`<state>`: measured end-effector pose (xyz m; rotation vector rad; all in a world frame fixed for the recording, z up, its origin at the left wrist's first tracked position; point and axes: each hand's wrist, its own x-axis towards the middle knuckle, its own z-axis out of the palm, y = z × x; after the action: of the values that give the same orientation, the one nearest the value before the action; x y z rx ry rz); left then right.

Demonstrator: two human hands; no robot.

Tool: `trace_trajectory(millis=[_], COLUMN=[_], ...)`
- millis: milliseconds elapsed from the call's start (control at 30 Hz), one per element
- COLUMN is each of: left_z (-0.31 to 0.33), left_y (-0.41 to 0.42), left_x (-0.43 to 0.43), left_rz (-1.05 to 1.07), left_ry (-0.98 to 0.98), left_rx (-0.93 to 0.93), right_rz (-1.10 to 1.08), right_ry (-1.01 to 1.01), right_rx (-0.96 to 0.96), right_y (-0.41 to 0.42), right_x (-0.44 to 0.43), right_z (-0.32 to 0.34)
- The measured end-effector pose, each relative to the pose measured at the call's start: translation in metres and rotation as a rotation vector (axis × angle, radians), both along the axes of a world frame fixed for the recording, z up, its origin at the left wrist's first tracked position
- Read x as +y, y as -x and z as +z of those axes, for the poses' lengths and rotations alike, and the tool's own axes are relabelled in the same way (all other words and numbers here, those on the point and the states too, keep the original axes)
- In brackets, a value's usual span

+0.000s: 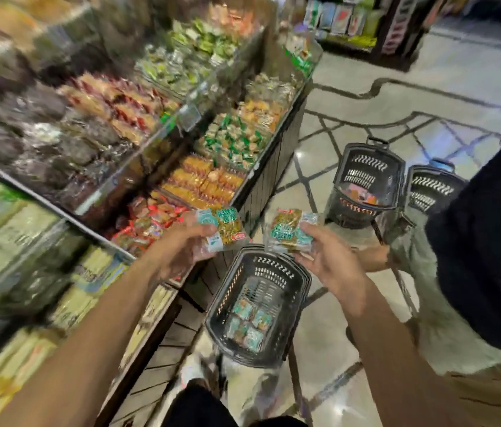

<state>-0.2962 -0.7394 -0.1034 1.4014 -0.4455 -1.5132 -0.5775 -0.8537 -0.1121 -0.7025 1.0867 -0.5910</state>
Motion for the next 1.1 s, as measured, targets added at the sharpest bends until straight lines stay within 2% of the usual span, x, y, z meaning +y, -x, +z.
trace_trajectory(millis=[133, 333, 500, 667, 900, 1100], left_z=[0.025, 0.051, 0.065, 0.073, 0.077, 0.083], left_y=[-0.036, -0.086, -0.118, -0.142, -0.168, -0.171], left_x=[0.052, 0.152, 0.251, 0.358, 0.528, 0.636], left_rz=[0.190, 0.363, 0.583, 0.777, 0.937, 1.108], left_ry=[0.067, 0.041, 0.067, 0.142, 0.107, 0.242], left_rx=[-0.039, -0.066, -0.040, -0.032, -0.079, -0.010], right_rz=[0.155, 0.412, 0.571, 0.735, 0.935, 1.055], right_ry=[0.032, 0.059, 0.008, -0.020, -0.040, -0.056], right_rx=[-0.055, -0.149, -0.193, -0.188, -0.174, -0.170], right_y=[-0.062, -0.159, -0.233, -0.301, -0.380, -0.432], right_x=[0.014, 0.060, 0.119, 0.198, 0.345, 0.458], right_z=[0.031, 0.072, 0.074, 0.069, 0.078, 0.083])
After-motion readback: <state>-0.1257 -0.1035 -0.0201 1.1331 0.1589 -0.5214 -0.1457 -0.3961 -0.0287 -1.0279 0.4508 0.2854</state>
